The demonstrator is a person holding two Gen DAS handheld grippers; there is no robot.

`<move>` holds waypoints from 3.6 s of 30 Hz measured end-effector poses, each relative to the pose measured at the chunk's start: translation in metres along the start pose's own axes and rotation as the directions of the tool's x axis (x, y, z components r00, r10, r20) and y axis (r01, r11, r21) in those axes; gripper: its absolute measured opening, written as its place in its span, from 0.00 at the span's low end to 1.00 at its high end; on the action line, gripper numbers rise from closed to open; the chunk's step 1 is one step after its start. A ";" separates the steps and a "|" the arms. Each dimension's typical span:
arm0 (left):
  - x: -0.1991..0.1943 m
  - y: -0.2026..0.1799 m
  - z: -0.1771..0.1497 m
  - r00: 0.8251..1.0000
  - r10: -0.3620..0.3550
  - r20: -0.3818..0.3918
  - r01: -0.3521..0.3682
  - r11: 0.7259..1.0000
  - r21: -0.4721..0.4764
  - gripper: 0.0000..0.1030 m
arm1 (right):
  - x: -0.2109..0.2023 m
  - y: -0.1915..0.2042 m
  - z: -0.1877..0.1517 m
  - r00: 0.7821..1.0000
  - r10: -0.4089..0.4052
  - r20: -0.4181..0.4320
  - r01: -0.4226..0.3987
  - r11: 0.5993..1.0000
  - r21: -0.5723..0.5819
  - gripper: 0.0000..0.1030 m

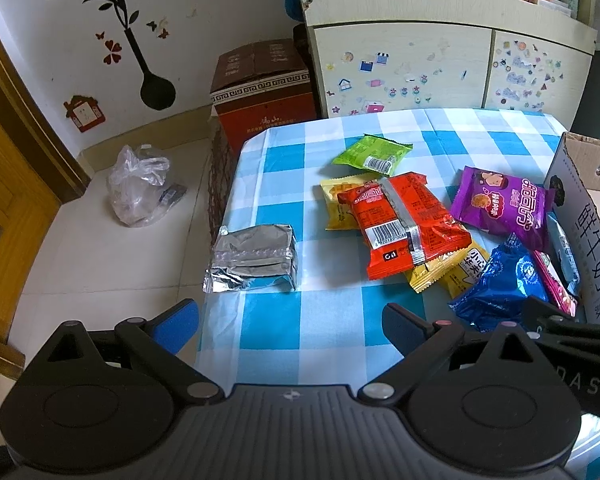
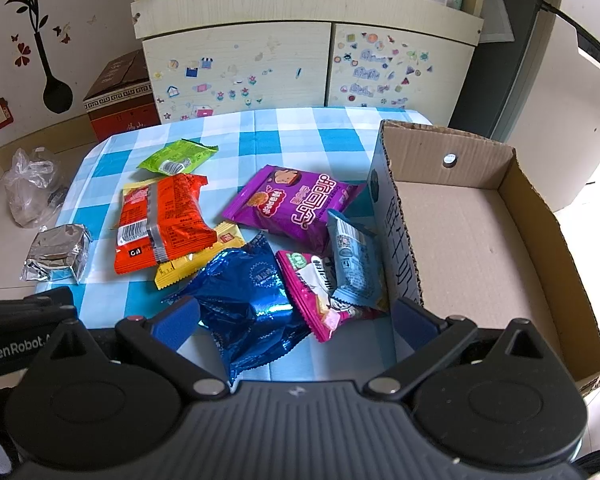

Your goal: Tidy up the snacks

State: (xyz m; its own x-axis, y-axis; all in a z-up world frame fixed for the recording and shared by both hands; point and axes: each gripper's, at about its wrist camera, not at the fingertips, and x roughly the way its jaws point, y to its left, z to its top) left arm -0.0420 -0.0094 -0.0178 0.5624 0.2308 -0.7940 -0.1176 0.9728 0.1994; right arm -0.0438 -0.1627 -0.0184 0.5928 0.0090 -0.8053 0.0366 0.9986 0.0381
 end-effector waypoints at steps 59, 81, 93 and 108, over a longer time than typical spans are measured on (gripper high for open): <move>0.127 0.086 0.035 0.989 0.035 -0.142 -0.089 0.917 -0.390 1.00 | 0.006 -0.022 -0.018 0.978 0.206 -0.016 -0.205 0.978 0.036 0.99; 0.145 0.050 0.030 0.982 -0.025 -0.188 -0.050 0.923 -0.382 1.00 | 0.013 -0.030 -0.017 0.979 0.202 -0.021 -0.199 0.976 0.090 0.99; 0.125 0.056 0.003 0.973 -0.108 -0.205 0.008 0.899 -0.438 1.00 | 0.019 -0.034 -0.018 0.971 0.236 -0.032 -0.230 0.964 0.130 0.86; 0.133 0.065 0.025 0.984 -0.097 -0.147 0.026 0.905 -0.425 1.00 | 0.016 -0.035 -0.017 0.966 0.258 -0.024 -0.251 0.955 0.156 0.86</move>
State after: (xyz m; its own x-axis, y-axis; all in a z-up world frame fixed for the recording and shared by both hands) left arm 0.0454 0.0842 -0.0964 0.4445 0.1355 -0.8855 -0.4399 0.8941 -0.0841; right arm -0.0489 -0.1962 -0.0424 0.5628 0.2676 -0.7821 0.0112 0.9436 0.3309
